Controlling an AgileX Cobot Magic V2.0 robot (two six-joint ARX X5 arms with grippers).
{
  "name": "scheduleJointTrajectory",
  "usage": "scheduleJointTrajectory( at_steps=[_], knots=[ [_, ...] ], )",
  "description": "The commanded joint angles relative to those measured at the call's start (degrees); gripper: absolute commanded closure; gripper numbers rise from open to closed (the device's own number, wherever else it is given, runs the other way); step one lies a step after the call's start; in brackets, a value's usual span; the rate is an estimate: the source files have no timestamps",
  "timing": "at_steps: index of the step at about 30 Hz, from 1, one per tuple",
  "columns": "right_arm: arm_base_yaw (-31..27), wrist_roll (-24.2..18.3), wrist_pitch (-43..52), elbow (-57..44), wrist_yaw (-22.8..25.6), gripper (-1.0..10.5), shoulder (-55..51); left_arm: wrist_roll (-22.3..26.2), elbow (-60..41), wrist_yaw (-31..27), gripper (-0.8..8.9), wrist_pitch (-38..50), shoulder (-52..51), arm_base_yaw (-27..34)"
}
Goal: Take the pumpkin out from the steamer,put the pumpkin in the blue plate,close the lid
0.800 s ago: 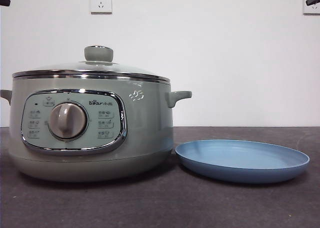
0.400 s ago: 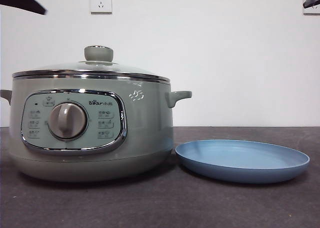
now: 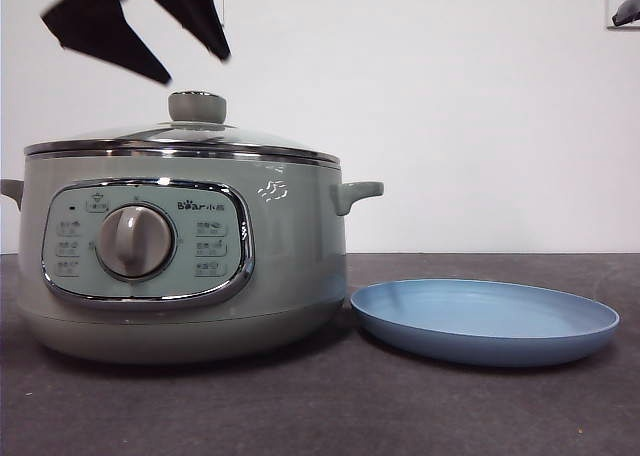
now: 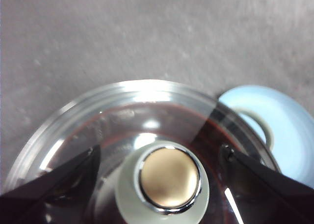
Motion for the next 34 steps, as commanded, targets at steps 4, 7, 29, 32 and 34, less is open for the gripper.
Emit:
scheduleJointTrajectory(
  at_steps=[4,7,29,32,34],
  knots=[
    [0.1,-0.1,0.0,0.1,-0.1,5.1,0.3,1.3,-0.2,-0.2,4.09,-0.5,3.6,-1.5],
    [0.1,-0.1,-0.1,0.1,0.0,5.1,0.3,1.3,-0.2,-0.2,4.09,-1.6,4.8,-1.7],
    [0.4,-0.1,3.5,0.1,-3.1,5.1,0.7,3.2,0.0,-6.3,8.22,-0.3,1.1,-2.1],
    [1.4,-0.1,6.4,0.2,-7.5,5.1,1.6,3.2,0.0,-7.3,8.22,0.3,-2.5,-2.0],
    [2.7,-0.1,7.6,0.6,-8.4,5.1,2.9,3.2,0.0,-8.7,8.22,0.5,-5.4,-2.0]
  ],
)
